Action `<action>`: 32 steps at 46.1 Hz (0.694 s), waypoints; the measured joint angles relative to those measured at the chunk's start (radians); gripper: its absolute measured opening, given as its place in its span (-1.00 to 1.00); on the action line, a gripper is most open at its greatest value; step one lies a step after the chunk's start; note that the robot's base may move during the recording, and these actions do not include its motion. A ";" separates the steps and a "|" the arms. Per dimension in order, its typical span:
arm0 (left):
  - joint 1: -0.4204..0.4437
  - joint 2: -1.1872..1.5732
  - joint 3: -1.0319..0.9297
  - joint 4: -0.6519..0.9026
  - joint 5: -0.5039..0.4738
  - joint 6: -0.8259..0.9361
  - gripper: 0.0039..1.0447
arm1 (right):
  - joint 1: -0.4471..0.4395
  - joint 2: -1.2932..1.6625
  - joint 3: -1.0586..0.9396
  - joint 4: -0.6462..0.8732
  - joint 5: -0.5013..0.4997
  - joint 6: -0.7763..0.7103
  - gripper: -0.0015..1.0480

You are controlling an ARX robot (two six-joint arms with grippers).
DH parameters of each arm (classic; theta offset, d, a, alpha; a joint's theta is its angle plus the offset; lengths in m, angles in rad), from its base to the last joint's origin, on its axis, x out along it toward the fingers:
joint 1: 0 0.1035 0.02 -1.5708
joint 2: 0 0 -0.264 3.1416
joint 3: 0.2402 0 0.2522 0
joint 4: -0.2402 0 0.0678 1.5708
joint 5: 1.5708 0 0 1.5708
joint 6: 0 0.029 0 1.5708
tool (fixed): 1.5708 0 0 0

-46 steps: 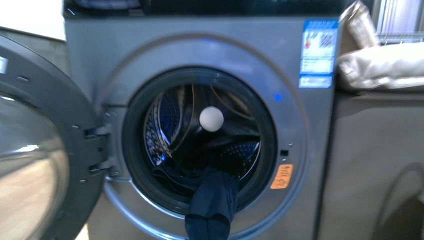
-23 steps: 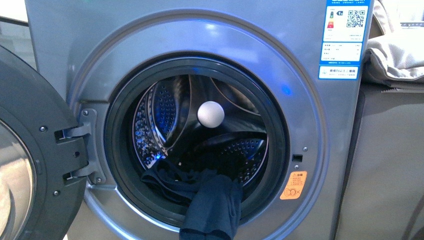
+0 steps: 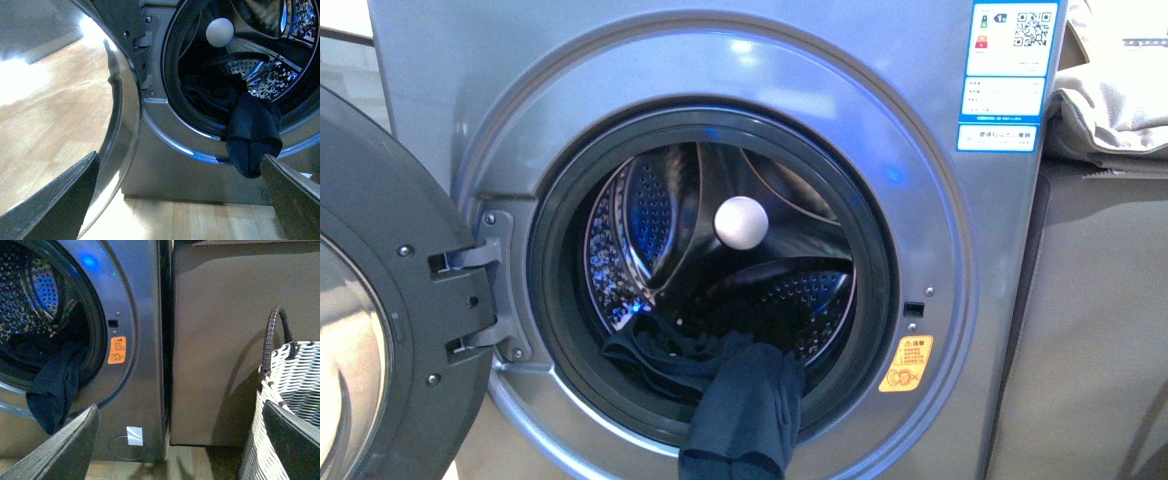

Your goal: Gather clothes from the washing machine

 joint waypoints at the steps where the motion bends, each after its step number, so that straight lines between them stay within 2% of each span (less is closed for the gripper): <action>1: 0.000 0.000 0.000 0.000 0.000 0.000 0.88 | 0.000 0.000 0.000 0.000 0.000 0.000 0.85; 28: 0.000 0.002 0.000 0.000 0.001 0.000 0.88 | 0.000 0.000 0.000 0.000 0.000 0.000 0.85; 29: 0.014 0.008 0.000 0.007 0.039 -0.015 0.88 | 0.000 0.000 0.000 0.000 0.000 0.000 0.85; 32: 0.082 0.055 0.000 0.070 0.263 -0.116 0.88 | 0.000 0.000 0.000 0.000 0.001 0.000 0.85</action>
